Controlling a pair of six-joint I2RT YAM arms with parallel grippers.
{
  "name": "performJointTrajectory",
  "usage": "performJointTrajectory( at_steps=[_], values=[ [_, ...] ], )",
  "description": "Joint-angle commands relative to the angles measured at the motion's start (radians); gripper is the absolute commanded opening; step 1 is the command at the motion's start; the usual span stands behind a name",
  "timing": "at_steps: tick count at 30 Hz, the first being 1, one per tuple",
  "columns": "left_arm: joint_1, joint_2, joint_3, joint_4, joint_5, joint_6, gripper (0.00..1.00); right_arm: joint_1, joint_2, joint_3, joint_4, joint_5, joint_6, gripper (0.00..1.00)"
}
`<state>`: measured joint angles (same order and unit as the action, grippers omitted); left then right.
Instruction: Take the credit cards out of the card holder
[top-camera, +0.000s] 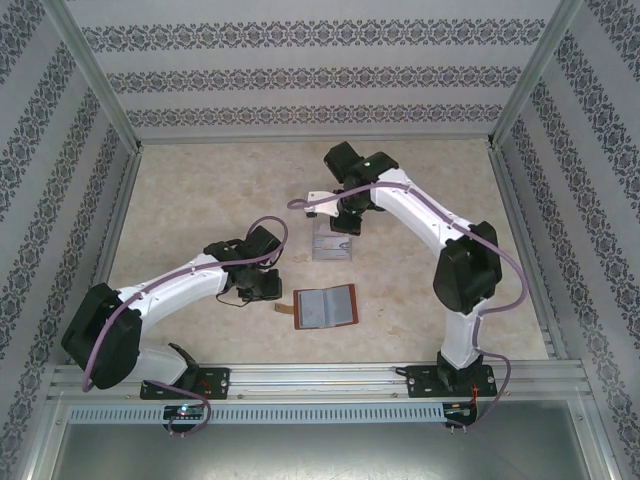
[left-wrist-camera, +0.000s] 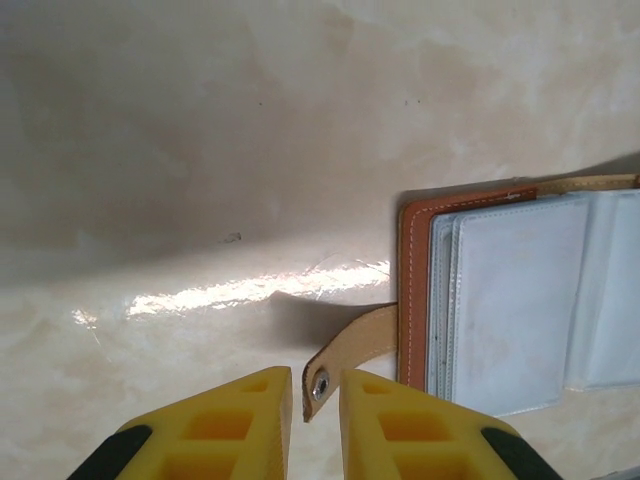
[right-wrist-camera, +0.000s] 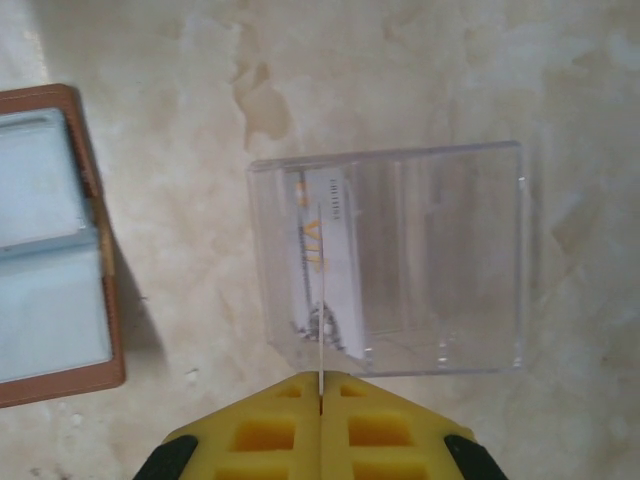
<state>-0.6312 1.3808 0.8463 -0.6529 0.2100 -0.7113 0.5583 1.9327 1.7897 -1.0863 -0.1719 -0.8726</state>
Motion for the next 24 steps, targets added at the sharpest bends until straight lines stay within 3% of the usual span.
performJointTrajectory(
  at_steps=[1,24],
  values=[
    [0.020,-0.016,0.014,-0.047,-0.014,0.009,0.22,-0.019,0.072,0.090,-0.096,-0.016,-0.068,0.06],
    [0.075,0.013,0.037,-0.074,-0.001,0.053,0.22,-0.035,0.410,0.425,-0.288,-0.105,-0.103,0.07]
  ],
)
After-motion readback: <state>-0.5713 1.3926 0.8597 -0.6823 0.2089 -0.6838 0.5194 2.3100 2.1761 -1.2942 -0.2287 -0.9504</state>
